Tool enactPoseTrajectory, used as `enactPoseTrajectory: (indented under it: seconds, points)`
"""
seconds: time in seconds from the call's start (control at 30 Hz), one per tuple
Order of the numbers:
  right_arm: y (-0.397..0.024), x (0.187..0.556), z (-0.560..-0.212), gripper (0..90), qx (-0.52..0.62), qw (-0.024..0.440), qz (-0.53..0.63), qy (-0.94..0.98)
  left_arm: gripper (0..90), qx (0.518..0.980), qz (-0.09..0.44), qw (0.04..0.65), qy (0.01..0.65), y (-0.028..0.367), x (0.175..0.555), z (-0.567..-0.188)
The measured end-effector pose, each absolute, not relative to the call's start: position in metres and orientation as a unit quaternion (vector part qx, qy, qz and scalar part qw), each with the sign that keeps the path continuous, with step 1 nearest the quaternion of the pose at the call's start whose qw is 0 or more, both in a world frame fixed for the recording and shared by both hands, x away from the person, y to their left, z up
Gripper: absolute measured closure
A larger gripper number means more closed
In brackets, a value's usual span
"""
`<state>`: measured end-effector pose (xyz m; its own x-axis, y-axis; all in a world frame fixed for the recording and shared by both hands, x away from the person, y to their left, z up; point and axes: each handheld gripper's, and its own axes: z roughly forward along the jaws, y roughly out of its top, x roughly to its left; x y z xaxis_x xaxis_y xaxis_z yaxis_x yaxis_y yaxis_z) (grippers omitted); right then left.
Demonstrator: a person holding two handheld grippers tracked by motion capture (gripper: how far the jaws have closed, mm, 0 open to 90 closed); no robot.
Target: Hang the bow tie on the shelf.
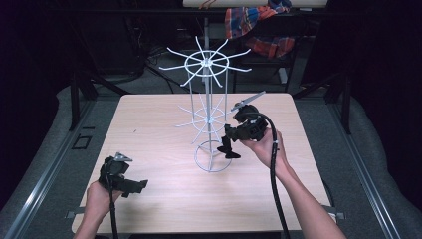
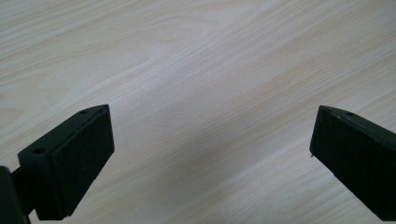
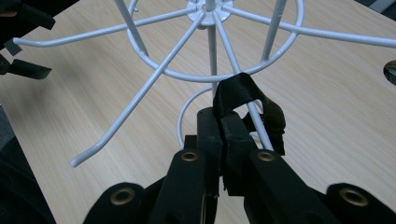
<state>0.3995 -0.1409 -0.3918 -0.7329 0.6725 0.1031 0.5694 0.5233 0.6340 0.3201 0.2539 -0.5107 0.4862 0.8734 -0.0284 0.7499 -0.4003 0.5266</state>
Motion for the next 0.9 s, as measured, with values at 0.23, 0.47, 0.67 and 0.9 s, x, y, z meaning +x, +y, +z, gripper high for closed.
enactPoseTrajectory:
  seconds: [0.23,0.47,0.67,0.9]
  points:
    - [-0.141,0.397,-0.393,82.2,0.355,0.074,0.336,0.869,0.0,0.827,0.127,0.243,0.491,0.254,0.32,-0.511]
    - [-0.141,0.388,-0.39,68.4,0.35,0.075,0.342,0.868,0.0,0.828,0.127,0.242,0.49,0.254,0.32,-0.51]
    - [-0.145,0.377,-0.386,57.5,0.341,0.07,0.346,0.871,0.0,0.828,0.127,0.242,0.489,0.252,0.321,-0.511]
    - [-0.152,0.363,-0.382,41.0,0.333,0.069,0.349,0.873,0.0,0.829,0.126,0.242,0.488,0.251,0.321,-0.51]
